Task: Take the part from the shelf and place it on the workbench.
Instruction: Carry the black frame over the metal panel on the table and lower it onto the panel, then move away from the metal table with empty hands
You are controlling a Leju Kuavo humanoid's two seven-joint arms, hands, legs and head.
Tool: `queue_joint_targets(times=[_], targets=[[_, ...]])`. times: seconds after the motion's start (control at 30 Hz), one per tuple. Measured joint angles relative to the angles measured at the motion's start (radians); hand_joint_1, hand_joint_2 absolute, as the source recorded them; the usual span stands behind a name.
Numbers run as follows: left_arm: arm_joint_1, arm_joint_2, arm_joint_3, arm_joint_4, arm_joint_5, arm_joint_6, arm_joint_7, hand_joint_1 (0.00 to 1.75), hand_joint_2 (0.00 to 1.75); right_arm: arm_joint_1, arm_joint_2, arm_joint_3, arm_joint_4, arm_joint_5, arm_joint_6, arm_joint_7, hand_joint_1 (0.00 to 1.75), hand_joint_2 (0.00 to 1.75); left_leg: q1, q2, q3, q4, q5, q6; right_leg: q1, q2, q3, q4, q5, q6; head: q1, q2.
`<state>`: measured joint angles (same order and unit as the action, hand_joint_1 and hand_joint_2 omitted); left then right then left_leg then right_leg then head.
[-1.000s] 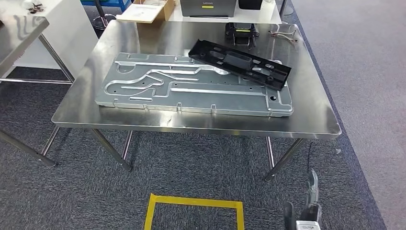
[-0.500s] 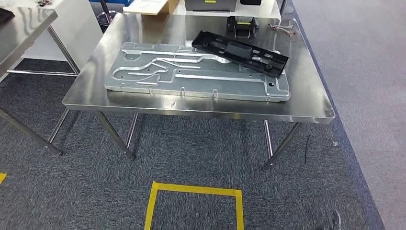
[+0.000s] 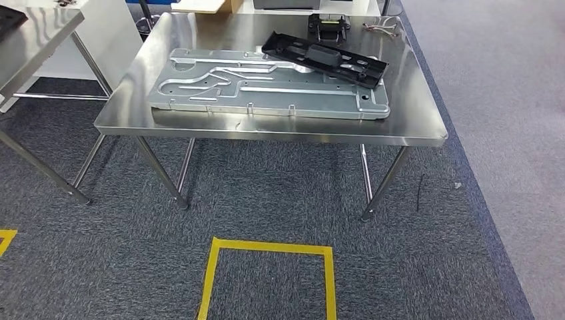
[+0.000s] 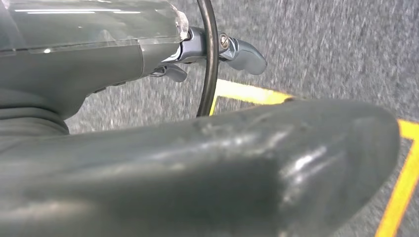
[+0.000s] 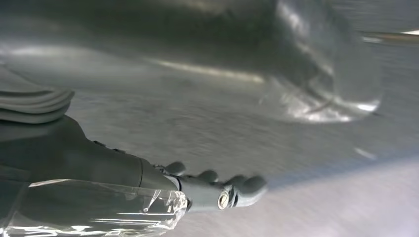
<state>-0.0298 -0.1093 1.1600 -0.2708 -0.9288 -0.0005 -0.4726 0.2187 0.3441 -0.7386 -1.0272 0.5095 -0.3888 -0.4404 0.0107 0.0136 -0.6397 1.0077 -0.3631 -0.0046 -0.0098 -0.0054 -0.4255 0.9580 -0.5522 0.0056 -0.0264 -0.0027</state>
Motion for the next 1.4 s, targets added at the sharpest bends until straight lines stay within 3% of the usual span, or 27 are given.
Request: queue_joint_targets(times=[0.07,0.17,0.2,0.23,0.27,0.33,0.4,0.43,0.5,0.53,0.57,0.6,0.67,0.7,0.73,0.8,0.83,0.9,0.97,1.03,1.07,1.13,1.2,1.23,1.27,1.3,1.4], targets=[[0.002,-0.002,0.015,0.0,-0.01,-0.001,-0.002,0.0,0.0,-0.04,-0.002,-0.086,0.106,0.062,0.017,0.039,0.0,0.0,0.004,-0.004,-0.016,0.027,-0.039,-0.01,-0.002,-0.012,-0.022,-0.002,0.024,-0.02,0.0,0.0],[0.004,-0.005,0.035,0.0,-0.025,-0.001,-0.004,0.0,0.0,-0.089,-0.008,-0.19,0.248,0.124,0.009,0.103,0.0,0.0,0.008,-0.006,-0.056,0.189,-0.194,-0.02,0.002,-0.03,-0.073,0.004,0.061,-0.037,-0.001,0.0],[0.003,-0.005,0.042,0.0,-0.03,-0.001,-0.005,0.0,0.0,-0.104,-0.011,-0.22,0.292,0.14,0.002,0.127,0.0,0.0,0.008,-0.006,-0.06,0.249,-0.218,-0.022,0.005,-0.037,-0.092,0.009,0.073,-0.038,-0.001,0.0],[0.003,-0.005,0.047,0.0,-0.034,-0.002,-0.005,0.0,0.0,-0.118,-0.014,-0.248,0.333,0.155,-0.005,0.15,0.0,0.0,0.008,-0.005,-0.053,0.289,-0.216,-0.023,0.007,-0.045,-0.113,0.016,0.084,-0.038,-0.001,0.0],[0.002,-0.006,0.053,0.0,-0.038,-0.002,-0.006,0.0,0.0,-0.131,-0.017,-0.273,0.37,0.169,-0.01,0.173,0.0,0.0,0.008,-0.005,-0.03,0.297,-0.192,-0.022,0.009,-0.052,-0.135,0.024,0.094,-0.038,-0.001,0.0],[-0.002,-0.006,0.062,-0.001,-0.046,-0.002,-0.008,0.0,0.0,-0.154,-0.024,-0.317,0.434,0.195,-0.018,0.215,0.0,0.0,0.006,0.011,0.065,0.214,-0.145,-0.016,0.012,-0.067,-0.172,0.044,0.11,-0.036,-0.001,0.0],[-0.013,-0.007,0.069,-0.004,-0.053,-0.003,-0.01,0.0,0.0,-0.17,-0.03,-0.353,0.484,0.217,-0.021,0.244,0.0,0.0,-0.001,0.045,0.18,0.058,-0.17,-0.004,0.016,-0.085,-0.193,0.061,0.123,-0.028,-0.001,0.0],[-0.019,-0.008,0.073,-0.005,-0.055,-0.004,-0.012,0.0,0.0,-0.177,-0.033,-0.368,0.504,0.224,-0.022,0.252,0.0,0.0,-0.006,0.056,0.213,0.003,-0.191,0.003,0.016,-0.096,-0.197,0.065,0.131,-0.023,0.0,0.0],[-0.021,-0.009,0.082,-0.007,-0.056,-0.004,-0.014,0.0,0.0,-0.188,-0.038,-0.39,0.537,0.231,-0.022,0.261,0.0,0.0,-0.011,0.048,0.219,-0.036,-0.196,0.02,0.013,-0.116,-0.201,0.06,0.149,-0.01,0.0,0.0],[-0.017,-0.01,0.085,-0.008,-0.056,-0.004,-0.015,0.0,0.0,-0.193,-0.042,-0.397,0.549,0.233,-0.021,0.262,0.0,0.0,-0.01,0.04,0.21,-0.039,-0.184,0.027,0.01,-0.109,-0.204,0.061,0.148,-0.002,0.0,0.0],[-0.015,-0.011,0.088,-0.008,-0.057,-0.003,-0.015,0.0,0.0,-0.197,-0.045,-0.404,0.559,0.236,-0.018,0.263,0.0,0.0,-0.009,0.033,0.199,-0.043,-0.171,0.035,0.009,-0.088,-0.211,0.074,0.126,0.006,0.0,0.0],[-0.014,-0.011,0.089,-0.008,-0.058,-0.002,-0.015,0.0,0.0,-0.198,-0.048,-0.41,0.569,0.239,-0.012,0.262,0.0,0.0,-0.007,0.024,0.185,-0.047,-0.156,0.042,0.007,-0.059,-0.222,0.104,0.084,0.014,0.0,0.0],[-0.016,-0.014,0.091,-0.009,-0.063,0.001,-0.015,0.0,0.0,-0.199,-0.055,-0.421,0.585,0.247,0.007,0.259,0.0,0.0,-0.007,0.001,0.151,-0.048,-0.129,0.05,0.004,-0.01,-0.244,0.213,-0.025,0.021,0.0,0.0],[-0.016,-0.015,0.092,-0.009,-0.066,0.002,-0.016,0.0,0.0,-0.198,-0.059,-0.425,0.591,0.252,0.018,0.257,0.0,0.0,-0.008,-0.011,0.133,-0.047,-0.116,0.051,0.004,-0.003,-0.252,0.271,-0.053,0.021,0.0,0.0],[-0.015,-0.016,0.094,-0.009,-0.07,0.002,-0.016,0.0,0.0,-0.198,-0.062,-0.429,0.597,0.259,0.027,0.255,0.0,0.0,-0.009,-0.022,0.117,-0.046,-0.104,0.05,0.004,0.0,-0.252,0.315,-0.051,0.02,0.0,0.0],[-0.011,-0.019,0.098,-0.009,-0.075,0.004,-0.015,0.0,0.0,-0.2,-0.066,-0.434,0.604,0.273,0.043,0.251,0.0,0.0,-0.011,-0.044,0.086,-0.041,-0.081,0.046,0.004,0.006,-0.217,0.321,0.014,0.015,0.0,0.0],[-0.01,-0.022,0.1,-0.009,-0.078,0.005,-0.014,0.0,0.0,-0.201,-0.068,-0.436,0.607,0.279,0.051,0.249,0.0,0.0,-0.011,-0.056,0.073,-0.037,-0.071,0.044,0.005,0.017,-0.173,0.272,0.043,0.01,0.0,0.0],[-0.012,-0.028,0.104,-0.01,-0.084,0.006,-0.011,0.0,0.0,-0.201,-0.073,-0.439,0.613,0.291,0.063,0.248,0.0,0.0,-0.012,-0.078,0.052,-0.026,-0.057,0.037,0.005,0.06,-0.056,0.111,0.038,-0.004,0.0,0.0],[-0.012,-0.033,0.106,-0.01,-0.089,0.009,-0.007,0.0,0.0,-0.203,-0.076,-0.442,0.619,0.301,0.078,0.248,0.0,0.0,-0.013,-0.096,0.04,-0.02,-0.044,0.026,0.009,0.081,0.012,0.0,-0.001,-0.015,0.0,0.0],[-0.01,-0.033,0.109,-0.01,-0.095,0.013,-0.004,0.0,0.0,-0.206,-0.077,-0.445,0.626,0.312,0.101,0.248,0.0,0.0,-0.013,-0.11,0.032,-0.018,-0.034,0.013,0.007,0.059,0.016,-0.02,-0.003,-0.024,0.0,0.0],[-0.009,-0.033,0.11,-0.011,-0.098,0.014,-0.003,0.0,0.0,-0.207,-0.077,-0.447,0.629,0.318,0.114,0.248,0.0,0.0,-0.012,-0.103,0.024,-0.007,-0.043,0.008,0.005,0.047,0.014,-0.023,0.004,-0.03,-0.001,0.0],[-0.008,-0.034,0.111,-0.011,-0.102,0.018,-0.001,0.0,0.0,-0.205,-0.078,-0.448,0.636,0.329,0.135,0.248,0.0,0.0,-0.009,-0.064,-0.013,0.079,-0.108,-0.001,0.002,0.017,0.007,-0.026,0.014,-0.039,-0.001,0.0],[-0.009,-0.035,0.111,-0.011,-0.106,0.019,0.0,0.0,0.0,-0.201,-0.08,-0.449,0.642,0.34,0.148,0.249,0.0,0.0,-0.005,-0.031,-0.065,0.218,-0.186,-0.013,0.005,-0.013,-0.005,-0.02,0.018,-0.041,-0.002,0.0],[-0.008,-0.035,0.111,-0.011,-0.107,0.019,0.0,0.0,0.0,-0.2,-0.081,-0.45,0.645,0.346,0.152,0.25,0.0,0.0,-0.003,-0.024,-0.078,0.266,-0.202,-0.017,0.005,-0.028,-0.012,-0.016,0.018,-0.041,-0.002,0.0],[-0.007,-0.035,0.112,-0.011,-0.108,0.019,0.0,0.0,0.0,-0.199,-0.083,-0.45,0.647,0.351,0.157,0.25,0.0,0.0,0.0,-0.02,-0.073,0.279,-0.198,-0.02,0.005,-0.042,-0.017,-0.011,0.018,-0.04,-0.002,0.0],[-0.005,-0.034,0.113,-0.011,-0.109,0.019,0.0,0.0,0.0,-0.199,-0.084,-0.451,0.649,0.357,0.161,0.251,0.0,0.0,0.002,-0.015,-0.047,0.251,-0.179,-0.022,0.005,-0.055,-0.022,-0.006,0.018,-0.039,-0.002,0.0],[-0.005,-0.034,0.114,-0.012,-0.112,0.018,0.0,0.0,0.0,-0.202,-0.085,-0.453,0.655,0.369,0.172,0.252,0.0,0.0,-0.002,0.029,0.085,0.052,-0.12,-0.011,0.007,-0.088,-0.027,0.008,0.011,-0.029,-0.002,0.0]])
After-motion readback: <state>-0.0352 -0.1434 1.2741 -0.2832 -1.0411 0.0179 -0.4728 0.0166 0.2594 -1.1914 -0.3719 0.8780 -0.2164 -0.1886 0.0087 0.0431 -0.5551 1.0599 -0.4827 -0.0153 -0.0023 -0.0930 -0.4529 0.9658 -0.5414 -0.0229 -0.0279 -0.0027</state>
